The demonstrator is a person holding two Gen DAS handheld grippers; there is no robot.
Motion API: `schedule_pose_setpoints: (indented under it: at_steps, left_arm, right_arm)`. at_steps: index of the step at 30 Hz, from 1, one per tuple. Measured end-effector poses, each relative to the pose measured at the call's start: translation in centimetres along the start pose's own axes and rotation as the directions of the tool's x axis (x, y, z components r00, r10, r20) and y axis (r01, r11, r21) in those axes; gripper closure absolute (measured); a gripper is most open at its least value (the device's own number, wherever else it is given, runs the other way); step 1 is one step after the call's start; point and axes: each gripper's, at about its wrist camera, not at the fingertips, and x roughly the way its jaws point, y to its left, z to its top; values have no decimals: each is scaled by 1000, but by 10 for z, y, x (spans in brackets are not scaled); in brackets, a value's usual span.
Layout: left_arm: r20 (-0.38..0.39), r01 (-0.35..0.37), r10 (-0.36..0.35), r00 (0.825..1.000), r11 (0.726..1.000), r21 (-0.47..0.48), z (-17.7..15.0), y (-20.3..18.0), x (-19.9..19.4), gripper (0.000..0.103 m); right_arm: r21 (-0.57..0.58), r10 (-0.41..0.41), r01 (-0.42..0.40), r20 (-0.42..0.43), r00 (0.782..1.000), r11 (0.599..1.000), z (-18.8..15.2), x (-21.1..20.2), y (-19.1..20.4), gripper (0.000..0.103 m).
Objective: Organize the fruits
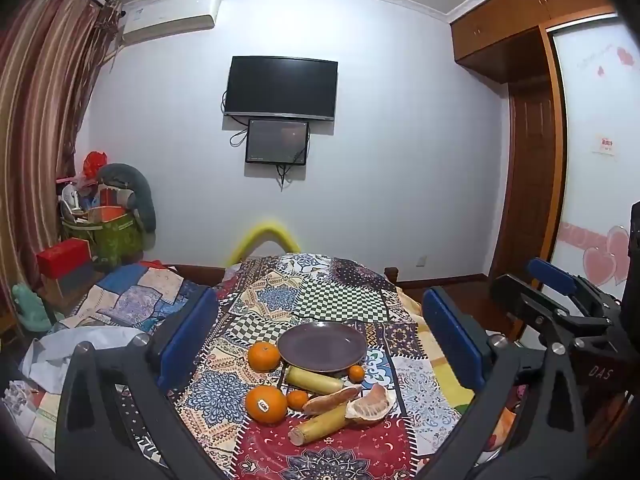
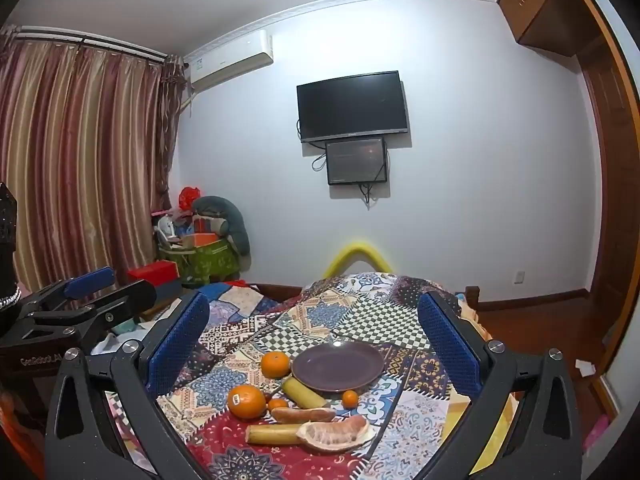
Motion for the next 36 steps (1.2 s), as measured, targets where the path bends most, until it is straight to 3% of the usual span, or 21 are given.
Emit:
schedule_pose_setpoints:
  at_steps: [36]
  left_arm:
    - [-2,-7,7,1000,1000,-4,1,4,5,0]
  right_arm:
    - [6,-2,2,-6,1000,1000,1,1,-2,0]
